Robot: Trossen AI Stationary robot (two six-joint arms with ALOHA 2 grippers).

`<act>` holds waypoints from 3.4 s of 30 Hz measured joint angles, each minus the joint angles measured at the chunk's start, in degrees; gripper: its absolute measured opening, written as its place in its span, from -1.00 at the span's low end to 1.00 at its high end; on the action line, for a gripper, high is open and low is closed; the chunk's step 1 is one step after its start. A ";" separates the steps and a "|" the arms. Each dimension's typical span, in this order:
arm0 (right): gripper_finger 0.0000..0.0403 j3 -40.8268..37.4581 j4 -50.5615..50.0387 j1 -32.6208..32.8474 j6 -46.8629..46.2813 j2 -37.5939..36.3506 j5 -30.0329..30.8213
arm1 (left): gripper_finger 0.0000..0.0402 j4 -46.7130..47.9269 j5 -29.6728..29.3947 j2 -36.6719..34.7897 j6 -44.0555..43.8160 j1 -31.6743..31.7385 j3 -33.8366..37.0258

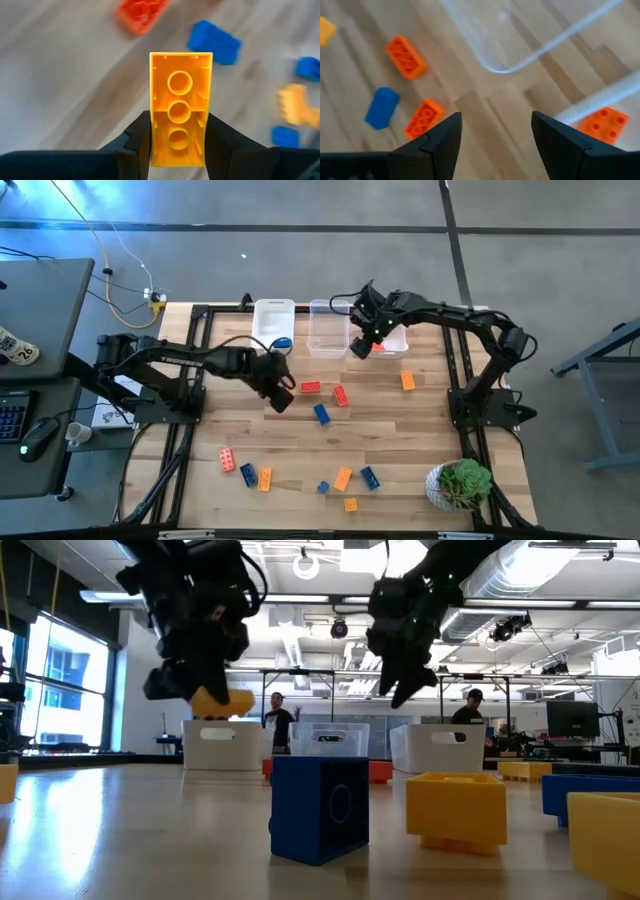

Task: Sort & place blocks by color
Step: Put the yellow game piece into the transparent bin

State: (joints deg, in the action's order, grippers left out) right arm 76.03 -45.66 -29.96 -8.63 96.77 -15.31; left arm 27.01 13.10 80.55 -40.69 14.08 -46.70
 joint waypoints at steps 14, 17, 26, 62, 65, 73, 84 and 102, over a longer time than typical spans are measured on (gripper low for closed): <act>0.12 0.00 6.36 11.26 9.29 -5.37 -2.54 | -0.47 -13.78 24.04 0.00 6.99 7.45 0.00; 0.12 0.02 9.98 13.51 12.40 -5.40 -3.70 | -0.47 -17.57 29.80 0.00 6.97 8.81 0.00; 0.12 0.02 20.43 19.23 19.42 -5.42 -5.26 | -0.47 -23.89 37.95 0.00 4.24 11.54 0.00; -0.07 0.02 37.24 21.66 27.47 -5.40 -8.38 | -0.45 -47.89 44.64 0.00 -11.26 14.46 -0.02; -0.22 0.02 37.30 21.66 28.19 -5.37 -8.24 | -0.45 -47.87 44.22 0.00 -11.67 14.43 -0.02; -0.50 0.00 37.08 21.71 29.01 -5.37 -8.97 | -0.44 -47.76 44.57 0.00 -11.85 14.41 0.00; -0.55 -0.04 36.67 21.66 27.26 -5.31 -7.64 | -0.21 -47.98 41.17 0.00 -11.41 14.44 0.00; -0.59 -0.04 28.37 20.28 23.76 -5.15 -2.37 | -0.03 -47.93 37.98 0.00 -7.58 21.12 -0.02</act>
State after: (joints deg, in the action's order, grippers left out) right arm 75.99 -17.29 -9.68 15.13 91.61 -17.67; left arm -20.92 51.08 80.55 -48.26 35.19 -46.72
